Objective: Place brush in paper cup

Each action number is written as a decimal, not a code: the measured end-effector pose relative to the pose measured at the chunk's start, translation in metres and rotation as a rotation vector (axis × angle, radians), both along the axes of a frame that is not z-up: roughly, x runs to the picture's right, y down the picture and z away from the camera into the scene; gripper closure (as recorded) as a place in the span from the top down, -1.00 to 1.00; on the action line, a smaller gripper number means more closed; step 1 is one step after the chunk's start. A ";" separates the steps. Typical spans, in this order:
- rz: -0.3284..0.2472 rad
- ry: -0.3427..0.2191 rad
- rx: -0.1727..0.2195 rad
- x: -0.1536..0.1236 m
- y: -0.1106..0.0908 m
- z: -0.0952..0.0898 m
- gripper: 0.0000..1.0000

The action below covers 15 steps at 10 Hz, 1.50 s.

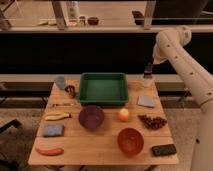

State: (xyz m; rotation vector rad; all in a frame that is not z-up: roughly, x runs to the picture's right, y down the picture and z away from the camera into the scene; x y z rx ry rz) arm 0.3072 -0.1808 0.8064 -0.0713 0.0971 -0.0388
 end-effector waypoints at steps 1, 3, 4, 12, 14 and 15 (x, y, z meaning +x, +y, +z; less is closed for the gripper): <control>-0.001 0.001 0.002 0.000 -0.001 0.000 -0.99; -0.007 0.003 0.007 -0.001 -0.002 0.001 -0.99; -0.009 0.005 0.008 0.000 -0.002 0.001 -0.93; -0.010 0.020 0.001 -0.003 -0.012 -0.002 0.57; -0.016 0.029 0.004 -0.005 -0.014 -0.004 0.60; -0.019 0.032 0.004 -0.007 -0.015 -0.004 0.60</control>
